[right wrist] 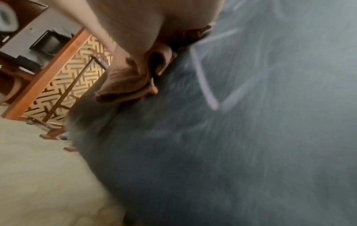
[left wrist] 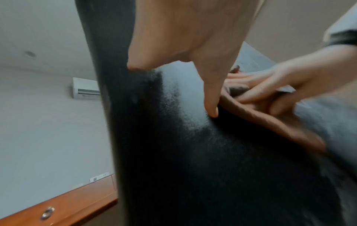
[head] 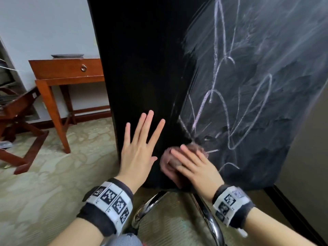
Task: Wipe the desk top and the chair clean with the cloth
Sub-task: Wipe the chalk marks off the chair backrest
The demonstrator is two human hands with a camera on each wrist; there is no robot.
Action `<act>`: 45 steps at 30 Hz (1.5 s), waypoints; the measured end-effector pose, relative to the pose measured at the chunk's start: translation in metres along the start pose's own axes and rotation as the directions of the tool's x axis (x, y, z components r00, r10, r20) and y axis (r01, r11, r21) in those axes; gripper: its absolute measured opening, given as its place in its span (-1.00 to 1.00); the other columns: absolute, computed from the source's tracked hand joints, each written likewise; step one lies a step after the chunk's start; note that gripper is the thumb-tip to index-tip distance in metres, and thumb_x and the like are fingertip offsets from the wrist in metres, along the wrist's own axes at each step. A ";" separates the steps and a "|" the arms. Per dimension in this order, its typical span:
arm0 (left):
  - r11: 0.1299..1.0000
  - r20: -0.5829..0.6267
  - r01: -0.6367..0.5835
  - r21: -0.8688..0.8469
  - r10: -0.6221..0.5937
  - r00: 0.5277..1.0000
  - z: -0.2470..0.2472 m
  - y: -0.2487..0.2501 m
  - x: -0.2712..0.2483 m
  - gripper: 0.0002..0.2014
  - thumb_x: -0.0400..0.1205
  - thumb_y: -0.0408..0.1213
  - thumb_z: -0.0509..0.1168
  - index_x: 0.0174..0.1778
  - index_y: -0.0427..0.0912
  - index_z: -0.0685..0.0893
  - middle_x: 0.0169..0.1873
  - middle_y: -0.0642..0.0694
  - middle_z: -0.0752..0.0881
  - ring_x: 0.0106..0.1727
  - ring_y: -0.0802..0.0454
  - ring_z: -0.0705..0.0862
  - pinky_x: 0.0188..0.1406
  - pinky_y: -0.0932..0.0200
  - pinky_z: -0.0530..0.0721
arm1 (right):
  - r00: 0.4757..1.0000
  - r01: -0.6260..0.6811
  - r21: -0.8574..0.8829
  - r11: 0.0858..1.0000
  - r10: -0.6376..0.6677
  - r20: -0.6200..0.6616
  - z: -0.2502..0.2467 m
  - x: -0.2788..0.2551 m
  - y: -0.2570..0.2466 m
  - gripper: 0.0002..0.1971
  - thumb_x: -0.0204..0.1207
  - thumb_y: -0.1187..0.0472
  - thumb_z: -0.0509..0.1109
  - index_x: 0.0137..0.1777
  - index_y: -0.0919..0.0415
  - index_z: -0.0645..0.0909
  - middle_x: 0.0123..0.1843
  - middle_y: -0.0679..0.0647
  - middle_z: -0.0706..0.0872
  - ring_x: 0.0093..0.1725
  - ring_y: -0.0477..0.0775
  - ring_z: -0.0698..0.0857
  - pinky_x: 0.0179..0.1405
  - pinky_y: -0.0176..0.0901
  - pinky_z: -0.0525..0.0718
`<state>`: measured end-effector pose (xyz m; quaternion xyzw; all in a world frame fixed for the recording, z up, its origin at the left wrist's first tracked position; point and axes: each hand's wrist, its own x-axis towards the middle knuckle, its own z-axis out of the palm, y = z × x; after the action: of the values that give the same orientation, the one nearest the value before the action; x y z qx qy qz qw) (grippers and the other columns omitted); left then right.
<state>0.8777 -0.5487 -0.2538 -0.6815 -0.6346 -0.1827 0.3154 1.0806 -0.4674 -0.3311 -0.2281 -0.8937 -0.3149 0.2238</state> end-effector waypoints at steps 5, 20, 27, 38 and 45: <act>0.994 0.092 0.008 0.105 -0.017 0.996 0.004 -0.011 0.007 0.30 0.23 -0.05 0.64 0.67 0.00 -0.19 0.67 -0.18 -0.21 0.68 -0.13 -0.14 0.60 -0.29 0.04 | 0.971 0.196 0.005 0.981 -0.195 0.141 0.033 -0.037 -0.020 -0.51 0.57 0.10 0.05 0.53 0.04 0.29 0.67 -0.01 0.08 0.66 0.06 -0.11 0.58 -0.01 -0.02; 0.996 -0.245 0.024 0.091 -0.001 0.970 -0.098 -0.026 0.098 0.33 0.20 0.08 0.62 0.68 -0.10 -0.19 0.66 -0.19 -0.22 0.67 -0.10 -0.22 0.60 -0.19 -0.16 | 0.765 -0.421 0.028 0.907 0.371 -0.527 -0.165 0.131 0.127 -0.62 0.66 0.22 0.19 0.47 0.16 0.47 0.62 0.16 0.23 0.62 0.30 0.14 0.56 0.11 0.08; 0.992 -0.146 -0.002 0.123 0.020 0.989 -0.093 -0.022 0.124 0.41 0.18 0.14 0.61 0.64 -0.09 -0.35 0.63 -0.17 -0.36 0.65 -0.10 -0.32 0.59 -0.20 -0.16 | 0.995 0.042 -0.139 0.989 -0.053 -0.079 -0.052 0.060 0.043 -0.57 0.74 0.08 -0.13 0.49 0.07 0.41 0.63 0.03 0.23 0.66 0.14 -0.03 0.62 0.04 -0.03; 0.992 -0.151 0.008 0.126 0.011 0.989 -0.089 -0.031 0.125 0.46 0.04 0.13 0.66 0.67 -0.09 -0.22 0.67 -0.17 -0.22 0.68 -0.10 -0.17 0.58 -0.22 0.06 | 0.915 -0.224 -0.079 0.971 0.181 -0.360 -0.133 0.128 0.101 -0.55 0.69 0.05 0.00 0.53 0.14 0.37 0.63 0.10 0.19 0.64 0.20 0.10 0.59 0.16 0.09; 0.992 -0.142 0.026 0.121 -0.009 0.990 -0.095 -0.039 0.123 0.47 0.09 0.10 0.66 0.66 -0.13 -0.29 0.67 -0.15 -0.18 0.68 -0.09 -0.09 0.60 -0.16 0.07 | 0.988 0.120 -0.171 0.978 -0.135 -0.081 -0.101 0.103 0.081 -0.55 0.73 0.09 -0.17 0.49 0.03 0.41 0.61 -0.02 0.27 0.62 0.11 0.17 0.56 0.06 0.08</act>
<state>0.8700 -0.5195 -0.0960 -0.6407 -0.6266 -0.1942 0.3991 1.0695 -0.4508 -0.1668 -0.1733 -0.8661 -0.4118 0.2244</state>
